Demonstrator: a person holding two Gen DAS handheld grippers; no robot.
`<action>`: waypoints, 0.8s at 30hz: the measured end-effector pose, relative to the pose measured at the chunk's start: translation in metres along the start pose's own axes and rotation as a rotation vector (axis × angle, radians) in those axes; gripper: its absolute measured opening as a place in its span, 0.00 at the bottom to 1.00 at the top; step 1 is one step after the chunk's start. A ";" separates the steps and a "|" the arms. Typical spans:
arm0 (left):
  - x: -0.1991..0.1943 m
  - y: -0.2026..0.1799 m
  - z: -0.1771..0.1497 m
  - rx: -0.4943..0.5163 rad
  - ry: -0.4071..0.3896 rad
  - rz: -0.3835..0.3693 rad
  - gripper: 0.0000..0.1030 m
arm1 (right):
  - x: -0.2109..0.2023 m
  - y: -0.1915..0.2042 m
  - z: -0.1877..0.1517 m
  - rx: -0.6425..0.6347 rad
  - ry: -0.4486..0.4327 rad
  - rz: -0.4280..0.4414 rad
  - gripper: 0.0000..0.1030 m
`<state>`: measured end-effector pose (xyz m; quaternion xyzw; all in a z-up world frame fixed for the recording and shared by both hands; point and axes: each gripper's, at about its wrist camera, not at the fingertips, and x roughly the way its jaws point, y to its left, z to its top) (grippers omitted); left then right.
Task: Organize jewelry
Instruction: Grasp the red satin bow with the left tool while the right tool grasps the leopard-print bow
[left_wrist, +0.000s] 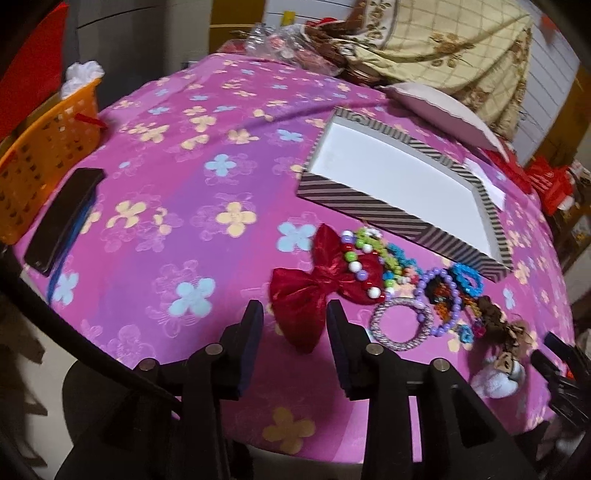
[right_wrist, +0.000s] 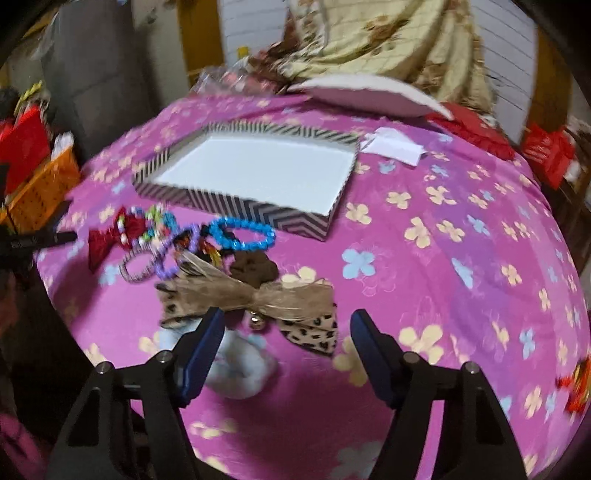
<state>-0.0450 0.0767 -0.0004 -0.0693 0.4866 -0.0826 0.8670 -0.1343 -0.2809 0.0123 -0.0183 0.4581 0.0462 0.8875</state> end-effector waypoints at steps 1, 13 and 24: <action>0.001 -0.001 0.001 0.011 0.005 -0.011 0.33 | 0.003 0.001 0.001 -0.039 0.001 0.008 0.72; 0.046 -0.017 0.007 0.113 0.108 0.009 0.43 | 0.040 0.011 0.013 -0.217 0.033 0.080 0.72; 0.051 -0.012 0.007 0.113 0.091 0.017 0.06 | 0.048 0.001 0.012 -0.088 0.059 0.189 0.23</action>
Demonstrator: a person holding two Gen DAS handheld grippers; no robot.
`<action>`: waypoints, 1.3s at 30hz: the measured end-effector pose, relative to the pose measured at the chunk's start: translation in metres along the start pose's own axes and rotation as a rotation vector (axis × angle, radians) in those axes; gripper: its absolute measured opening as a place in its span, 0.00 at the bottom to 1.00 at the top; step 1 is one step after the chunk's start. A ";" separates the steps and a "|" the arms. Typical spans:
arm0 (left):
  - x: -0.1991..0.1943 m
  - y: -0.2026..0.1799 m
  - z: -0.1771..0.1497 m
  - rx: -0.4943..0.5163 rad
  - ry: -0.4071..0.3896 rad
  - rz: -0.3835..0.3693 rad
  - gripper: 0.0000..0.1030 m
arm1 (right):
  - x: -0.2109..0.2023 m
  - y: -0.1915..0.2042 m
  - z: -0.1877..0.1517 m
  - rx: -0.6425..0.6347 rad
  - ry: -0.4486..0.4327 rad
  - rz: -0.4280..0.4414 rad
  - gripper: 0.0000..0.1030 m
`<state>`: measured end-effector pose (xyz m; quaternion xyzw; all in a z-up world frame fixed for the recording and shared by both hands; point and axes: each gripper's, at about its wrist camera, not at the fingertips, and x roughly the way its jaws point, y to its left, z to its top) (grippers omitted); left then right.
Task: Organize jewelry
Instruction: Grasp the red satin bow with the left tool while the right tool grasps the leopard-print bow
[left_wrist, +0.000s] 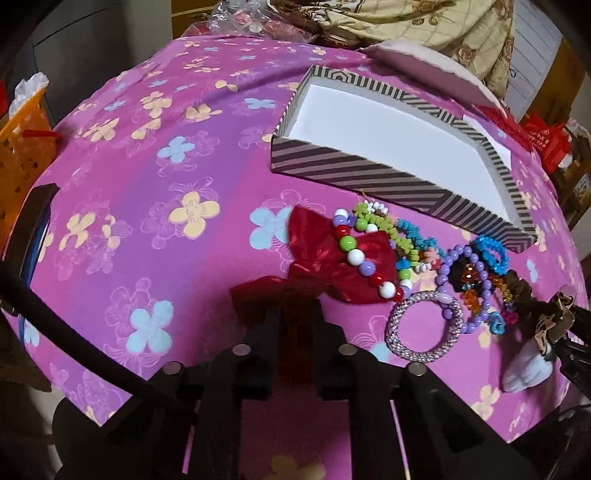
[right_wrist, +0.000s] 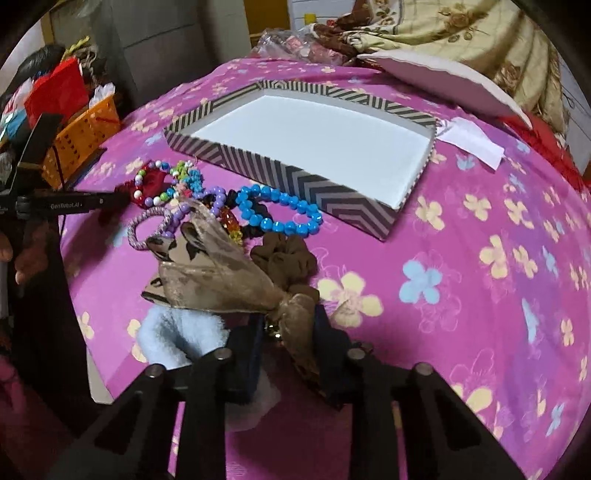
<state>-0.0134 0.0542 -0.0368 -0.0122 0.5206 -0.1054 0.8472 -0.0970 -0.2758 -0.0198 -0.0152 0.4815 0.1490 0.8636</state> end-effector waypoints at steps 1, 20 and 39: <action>-0.003 0.001 0.000 -0.001 -0.009 0.004 0.05 | -0.004 0.000 0.001 0.008 -0.013 0.001 0.23; -0.068 -0.004 0.005 0.049 -0.149 -0.004 0.00 | -0.057 -0.007 0.011 0.167 -0.160 0.011 0.22; -0.009 0.012 -0.010 0.004 -0.029 0.035 0.09 | -0.051 0.002 0.020 0.171 -0.161 0.036 0.23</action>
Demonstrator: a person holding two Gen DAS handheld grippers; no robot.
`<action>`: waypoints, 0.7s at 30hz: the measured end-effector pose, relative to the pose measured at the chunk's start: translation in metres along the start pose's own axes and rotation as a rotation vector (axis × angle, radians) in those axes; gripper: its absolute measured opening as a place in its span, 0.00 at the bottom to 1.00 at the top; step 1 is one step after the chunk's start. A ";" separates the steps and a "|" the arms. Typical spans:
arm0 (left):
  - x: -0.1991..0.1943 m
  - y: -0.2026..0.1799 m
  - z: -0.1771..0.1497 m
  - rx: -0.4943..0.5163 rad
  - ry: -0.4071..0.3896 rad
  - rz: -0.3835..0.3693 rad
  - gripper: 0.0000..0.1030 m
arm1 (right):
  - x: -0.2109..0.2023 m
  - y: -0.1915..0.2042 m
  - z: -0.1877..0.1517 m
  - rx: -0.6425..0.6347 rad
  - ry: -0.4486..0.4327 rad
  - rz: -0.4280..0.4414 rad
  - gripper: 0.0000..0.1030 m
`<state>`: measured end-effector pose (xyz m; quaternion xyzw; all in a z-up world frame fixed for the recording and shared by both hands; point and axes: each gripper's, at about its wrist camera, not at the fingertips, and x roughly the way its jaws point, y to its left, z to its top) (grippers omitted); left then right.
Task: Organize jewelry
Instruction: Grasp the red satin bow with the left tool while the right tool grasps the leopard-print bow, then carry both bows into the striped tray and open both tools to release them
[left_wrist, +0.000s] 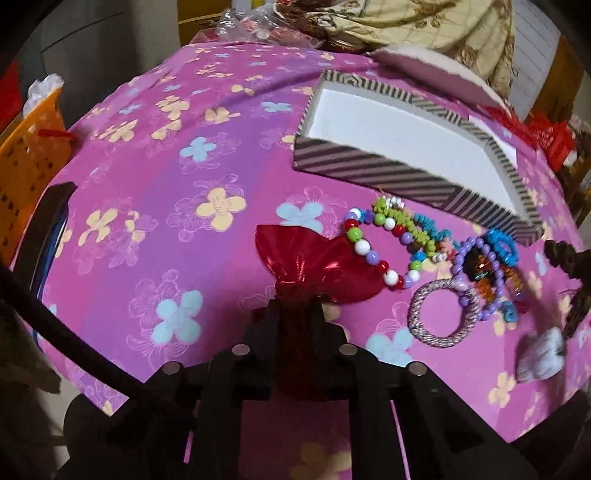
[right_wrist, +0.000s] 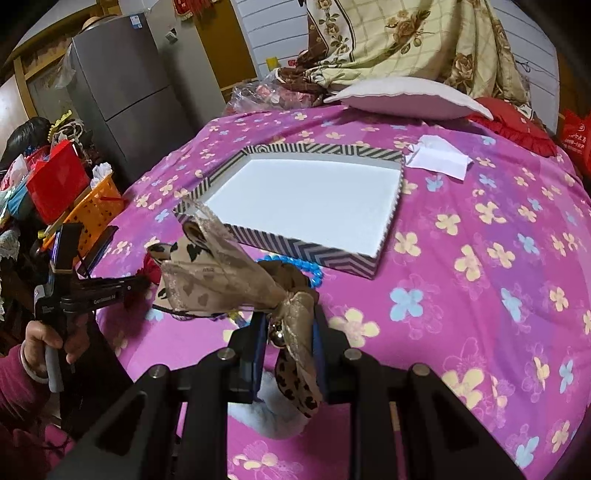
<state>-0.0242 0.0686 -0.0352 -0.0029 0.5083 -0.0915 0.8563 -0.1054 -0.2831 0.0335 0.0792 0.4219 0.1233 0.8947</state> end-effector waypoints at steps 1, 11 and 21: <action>-0.008 0.002 0.001 -0.005 -0.020 0.006 0.09 | 0.000 0.001 0.002 0.004 -0.003 0.004 0.23; -0.062 -0.020 0.029 0.039 -0.139 -0.028 0.09 | 0.005 -0.002 0.028 0.087 -0.042 0.006 0.23; -0.034 -0.098 0.077 0.111 -0.129 -0.068 0.09 | 0.033 -0.033 0.085 0.225 -0.066 -0.010 0.23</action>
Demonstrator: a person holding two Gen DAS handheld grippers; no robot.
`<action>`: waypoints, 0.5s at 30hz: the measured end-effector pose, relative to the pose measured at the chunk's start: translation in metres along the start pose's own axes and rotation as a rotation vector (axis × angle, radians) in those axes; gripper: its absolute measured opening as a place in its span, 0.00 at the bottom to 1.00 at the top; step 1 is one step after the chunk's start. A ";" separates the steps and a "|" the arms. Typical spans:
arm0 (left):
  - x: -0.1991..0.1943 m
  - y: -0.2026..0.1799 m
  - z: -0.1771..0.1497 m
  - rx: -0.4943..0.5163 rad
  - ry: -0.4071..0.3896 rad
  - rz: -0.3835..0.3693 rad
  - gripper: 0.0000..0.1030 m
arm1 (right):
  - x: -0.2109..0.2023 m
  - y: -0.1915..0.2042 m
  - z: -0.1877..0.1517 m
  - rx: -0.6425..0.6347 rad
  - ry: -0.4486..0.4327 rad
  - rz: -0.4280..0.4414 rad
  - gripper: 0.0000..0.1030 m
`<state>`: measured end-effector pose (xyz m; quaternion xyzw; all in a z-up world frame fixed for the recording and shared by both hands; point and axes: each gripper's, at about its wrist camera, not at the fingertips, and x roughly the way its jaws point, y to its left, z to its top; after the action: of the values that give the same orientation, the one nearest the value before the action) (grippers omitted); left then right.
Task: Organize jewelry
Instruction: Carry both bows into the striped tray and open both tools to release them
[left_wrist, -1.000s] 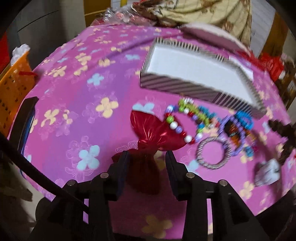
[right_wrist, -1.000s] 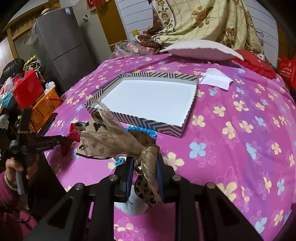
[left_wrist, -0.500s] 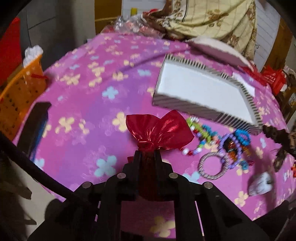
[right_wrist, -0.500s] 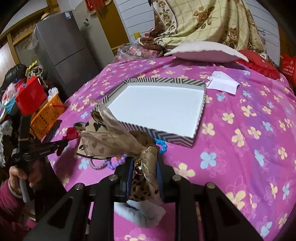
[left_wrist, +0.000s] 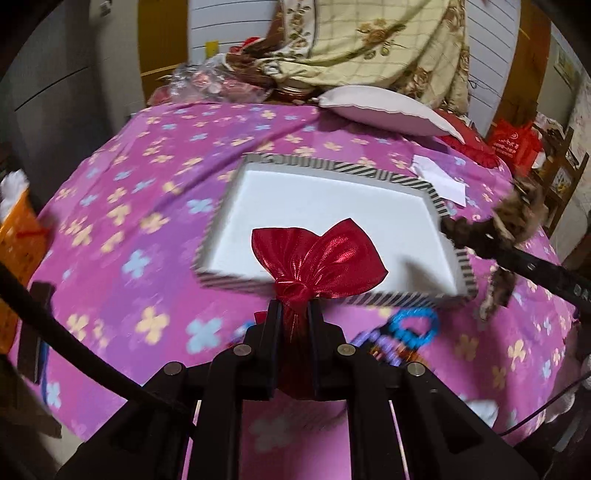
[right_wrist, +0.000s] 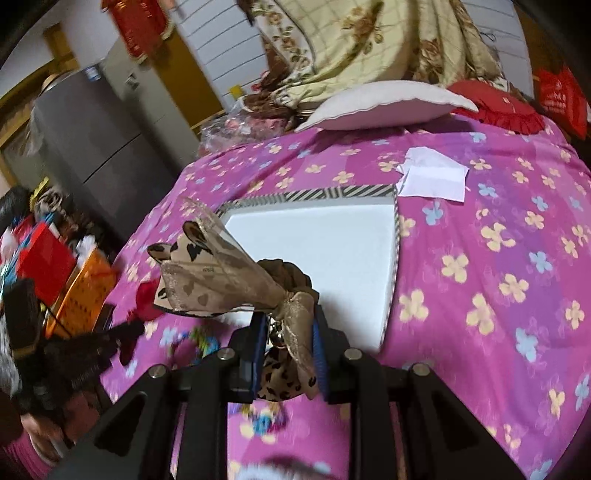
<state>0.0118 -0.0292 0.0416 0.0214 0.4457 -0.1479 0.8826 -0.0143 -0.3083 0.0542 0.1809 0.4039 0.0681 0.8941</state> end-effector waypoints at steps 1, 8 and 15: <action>0.004 -0.006 0.004 0.003 0.003 -0.002 0.09 | 0.007 -0.003 0.008 0.011 0.004 -0.007 0.23; 0.047 -0.050 0.027 0.009 0.065 -0.067 0.09 | 0.074 -0.035 0.060 0.067 0.084 -0.070 0.23; 0.089 -0.080 0.031 0.002 0.158 -0.137 0.09 | 0.126 -0.059 0.087 0.048 0.160 -0.121 0.23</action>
<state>0.0628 -0.1326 -0.0026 0.0034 0.5140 -0.2063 0.8326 0.1332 -0.3520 -0.0030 0.1716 0.4858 0.0184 0.8568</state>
